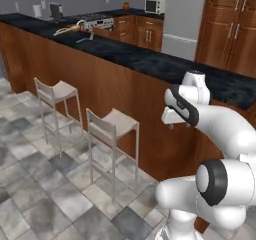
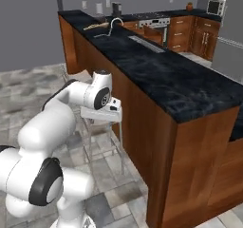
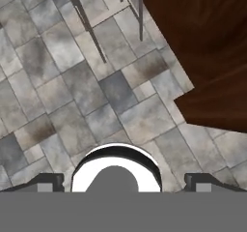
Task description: Pick up the metallic utensils from the counter and place them in the open drawer. Make sure not to pick up any wooden utensils.
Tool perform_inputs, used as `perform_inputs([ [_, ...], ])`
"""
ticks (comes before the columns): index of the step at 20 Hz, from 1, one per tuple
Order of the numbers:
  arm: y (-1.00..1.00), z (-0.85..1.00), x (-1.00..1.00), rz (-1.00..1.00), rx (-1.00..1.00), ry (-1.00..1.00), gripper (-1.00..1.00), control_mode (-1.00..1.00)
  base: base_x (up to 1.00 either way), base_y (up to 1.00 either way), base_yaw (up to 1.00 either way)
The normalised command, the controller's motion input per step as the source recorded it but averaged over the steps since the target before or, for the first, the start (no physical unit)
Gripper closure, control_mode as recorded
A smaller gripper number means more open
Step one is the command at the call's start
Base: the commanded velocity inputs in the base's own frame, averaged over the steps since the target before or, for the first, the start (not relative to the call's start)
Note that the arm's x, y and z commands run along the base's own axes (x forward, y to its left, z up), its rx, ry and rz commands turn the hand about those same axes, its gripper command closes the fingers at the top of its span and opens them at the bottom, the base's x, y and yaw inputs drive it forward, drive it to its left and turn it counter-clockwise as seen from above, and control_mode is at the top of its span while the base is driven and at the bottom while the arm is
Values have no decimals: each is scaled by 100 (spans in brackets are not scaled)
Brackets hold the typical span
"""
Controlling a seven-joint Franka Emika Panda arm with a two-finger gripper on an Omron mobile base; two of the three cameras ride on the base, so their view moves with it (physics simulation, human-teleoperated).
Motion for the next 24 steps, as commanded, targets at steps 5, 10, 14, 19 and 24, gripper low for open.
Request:
perform_inputs([
  [5, 0, 0, 0, 0, 0, 0, -100, 100, 63, 100, -35],
  [10, 0, 0, 0, 0, 0, 0, -100, 100, 59, 100, -34],
  [14, 0, 0, 0, 0, 0, 0, -100, 100, 53, 100, -34],
  [19, 0, 0, 0, 0, 0, 0, -100, 100, 44, 100, -33],
  [24, 0, 0, 0, 0, 0, 0, -100, 100, 40, 100, -31],
])
